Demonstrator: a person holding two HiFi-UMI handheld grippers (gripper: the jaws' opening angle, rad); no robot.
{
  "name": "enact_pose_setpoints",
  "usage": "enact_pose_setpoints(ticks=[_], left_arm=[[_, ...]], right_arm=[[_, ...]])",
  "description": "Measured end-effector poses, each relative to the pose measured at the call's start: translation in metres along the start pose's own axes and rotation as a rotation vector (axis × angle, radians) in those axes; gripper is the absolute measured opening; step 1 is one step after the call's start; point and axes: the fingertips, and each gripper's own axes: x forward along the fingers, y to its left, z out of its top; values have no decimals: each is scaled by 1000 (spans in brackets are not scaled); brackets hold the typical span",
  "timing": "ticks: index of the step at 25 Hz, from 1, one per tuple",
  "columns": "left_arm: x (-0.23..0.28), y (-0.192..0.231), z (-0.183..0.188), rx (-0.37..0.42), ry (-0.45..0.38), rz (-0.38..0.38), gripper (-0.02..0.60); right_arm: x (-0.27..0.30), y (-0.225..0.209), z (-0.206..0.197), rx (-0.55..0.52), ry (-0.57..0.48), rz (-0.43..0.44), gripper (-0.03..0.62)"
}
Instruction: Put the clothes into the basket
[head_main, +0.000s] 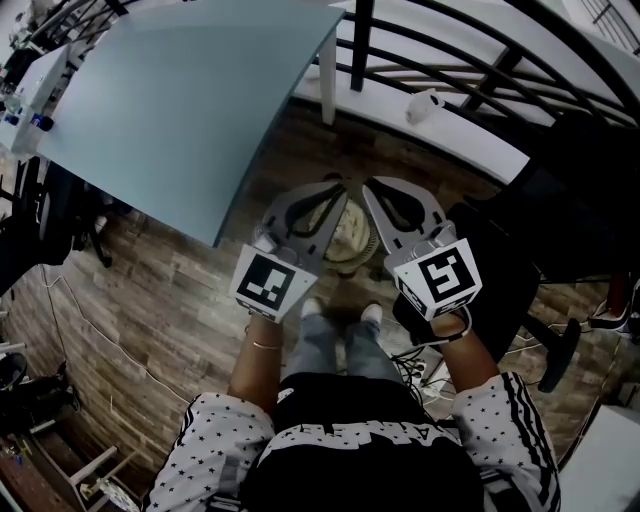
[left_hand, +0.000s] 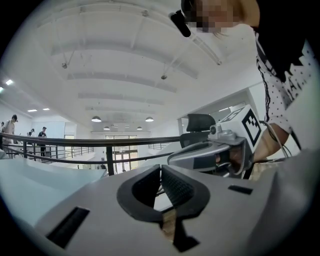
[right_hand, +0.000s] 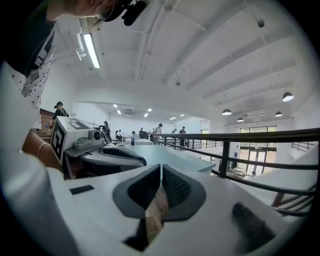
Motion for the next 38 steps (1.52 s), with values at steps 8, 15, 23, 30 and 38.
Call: enact_pose_setpoints(ticks=[8,15,23,30,38], left_arm=[[1,-13,17,41,-4,-41,14],[-5,-21,29,32,-20,-60,14],[-11,-39,61,71,-78,-93,14],[-22,-53,69,9,-79,-122,14],[-21,-69,71,18,-64,-145,15]], right_arm=[[-10,3,23,-25,-67,8,31],[-22,2,35,-21,-71,23,31],[-46,-1,45,-19,-55,51,31],[-58,2,51,-20,-43,49,31],[-73,2,56,-56,-37,64,31]])
